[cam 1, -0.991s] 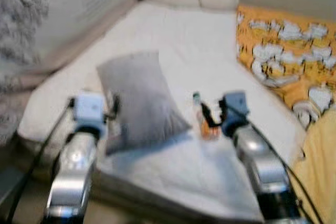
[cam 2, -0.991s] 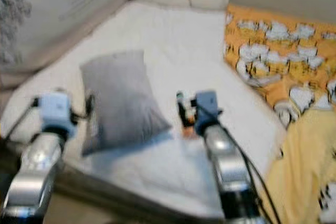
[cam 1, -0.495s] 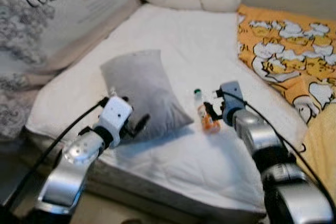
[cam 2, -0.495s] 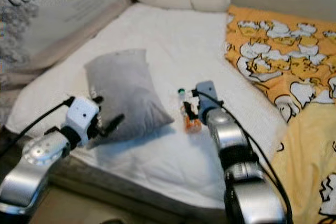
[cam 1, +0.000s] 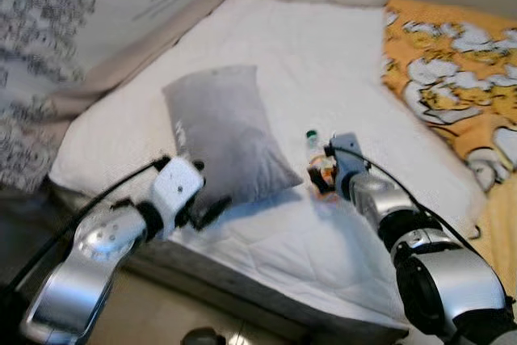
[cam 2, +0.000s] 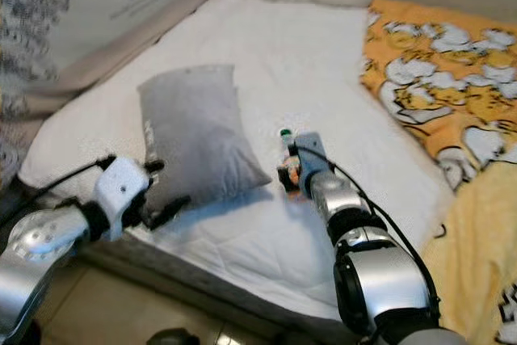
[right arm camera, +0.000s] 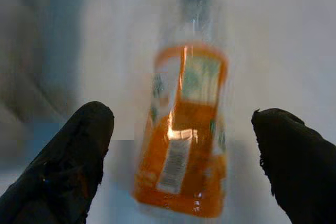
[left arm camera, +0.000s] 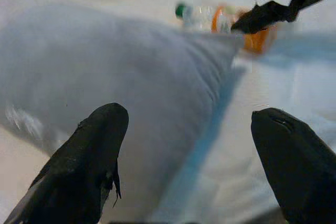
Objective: Clean up the room
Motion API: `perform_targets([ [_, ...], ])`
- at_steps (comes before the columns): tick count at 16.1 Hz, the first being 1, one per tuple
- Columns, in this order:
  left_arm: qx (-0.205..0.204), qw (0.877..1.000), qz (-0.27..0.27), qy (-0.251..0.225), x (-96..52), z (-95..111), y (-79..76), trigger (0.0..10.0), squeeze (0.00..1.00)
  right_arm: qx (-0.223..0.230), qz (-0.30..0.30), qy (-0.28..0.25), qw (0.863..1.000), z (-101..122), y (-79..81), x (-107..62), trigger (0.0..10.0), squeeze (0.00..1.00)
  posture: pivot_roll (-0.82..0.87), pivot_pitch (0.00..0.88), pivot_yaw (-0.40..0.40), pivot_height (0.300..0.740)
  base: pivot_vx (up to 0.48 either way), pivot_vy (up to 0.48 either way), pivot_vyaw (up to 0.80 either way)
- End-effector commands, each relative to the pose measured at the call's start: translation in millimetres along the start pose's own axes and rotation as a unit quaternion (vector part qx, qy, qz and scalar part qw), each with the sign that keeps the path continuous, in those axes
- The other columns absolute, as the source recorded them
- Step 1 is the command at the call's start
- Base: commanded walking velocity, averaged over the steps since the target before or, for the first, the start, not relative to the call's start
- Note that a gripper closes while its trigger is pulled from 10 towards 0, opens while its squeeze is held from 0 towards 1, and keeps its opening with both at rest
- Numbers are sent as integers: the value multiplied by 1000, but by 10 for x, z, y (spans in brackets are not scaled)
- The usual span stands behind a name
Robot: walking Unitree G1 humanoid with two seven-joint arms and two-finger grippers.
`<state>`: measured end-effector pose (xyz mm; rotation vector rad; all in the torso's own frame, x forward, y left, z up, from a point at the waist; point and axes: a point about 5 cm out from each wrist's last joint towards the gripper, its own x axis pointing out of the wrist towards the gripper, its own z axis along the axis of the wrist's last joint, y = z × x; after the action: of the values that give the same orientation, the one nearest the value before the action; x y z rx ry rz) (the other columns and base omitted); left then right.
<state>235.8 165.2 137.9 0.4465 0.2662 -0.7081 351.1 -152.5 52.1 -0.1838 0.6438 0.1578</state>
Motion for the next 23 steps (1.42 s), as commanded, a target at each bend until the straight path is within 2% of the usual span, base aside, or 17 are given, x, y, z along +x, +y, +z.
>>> perform_targets([
  [1, 4, 1000, -16, 1, -29, 40, -49, 10000, 0, -15, -24, 0, 1000, 10, -30, 1, 10000, 0, 298, 176, -10, 740, 0, 0, 0],
  [4, 3, 1000, -19, 2, -123, 76, -113, 10000, 0, 9, -66, -5, 998, -25, -91, -4, 10000, 0, 332, 250, -5, 740, 0, 0, 0],
  [6, 2, 1000, -19, 9, -199, 84, -142, 10000, 0, 34, -58, -1, 998, -76, -52, 2, 10000, 0, 343, 271, -6, 740, 0, 0, 0],
  [8, 1, 1000, -18, 13, -230, 90, -149, 10000, 0, 60, -58, -6, 996, -56, -59, 2, 2000, 0, 340, 257, -10, 740, 0, 0, 0],
  [9, -1, 1000, -18, 13, -234, 93, -152, 10000, 0, 69, -57, -11, 996, -37, -65, 1, 0, 0, 333, 244, -14, 740, 0, 0, 0],
  [13, -4, 999, -29, 13, -182, 85, -159, 10000, 0, 71, -55, -15, 996, -19, -81, -1, 0, 0, 318, 211, -17, 740, 0, 0, 0],
  [15, -7, 999, -33, 11, -158, 73, -185, 10000, 0, 77, -54, -20, 995, -5, -95, -4, 0, 0, 297, 139, -17, 740, 0, 0, 0],
  [16, -6, 999, -31, 10, -157, 70, -184, 10000, 0, 78, -54, -22, 995, -1, -98, -4, 0, 0, 297, 139, -17, 740, 0, 0, 0],
  [18, -18, 1000, -16, 0, -98, 26, -163, 10000, 0, 99, -54, -40, 993, 9, -132, -12, 0, 0, 231, 28, 8, 740, 0, 0, 0],
  [19, -26, 1000, -6, -2, -74, -15, -160, 10000, 0, 115, -56, -51, 990, -7, -168, -21, 0, 0, 208, 0, 16, 740, 0, 0, 0],
  [20, -31, 1000, -2, -2, -62, -34, -161, 10000, 0, 121, -57, -56, 989, -17, -183, -25, 0, 0, 199, 0, 19, 740, 0, 0, 0],
  [21, -45, 999, 23, -5, -12, -79, -161, 10000, 0, 146, -65, -80, 984, -47, -257, -49, 0, 0, 159, 0, 38, 740, 0, 0, 0],
  [22, -65, 996, 60, -17, 42, -95, -152, 10000, 0, 160, -74, -128, 976, -18, -333, -95, 0, 0, 131, 0, 47, 740, 0, 0, 0],
  [23, -70, 994, 82, -33, 75, -83, -153, 10000, 0, 188, -73, -153, 968, -5, -368, -132, 4157, 0, 112, 0, 51, 740, 0, 0, 0],
])
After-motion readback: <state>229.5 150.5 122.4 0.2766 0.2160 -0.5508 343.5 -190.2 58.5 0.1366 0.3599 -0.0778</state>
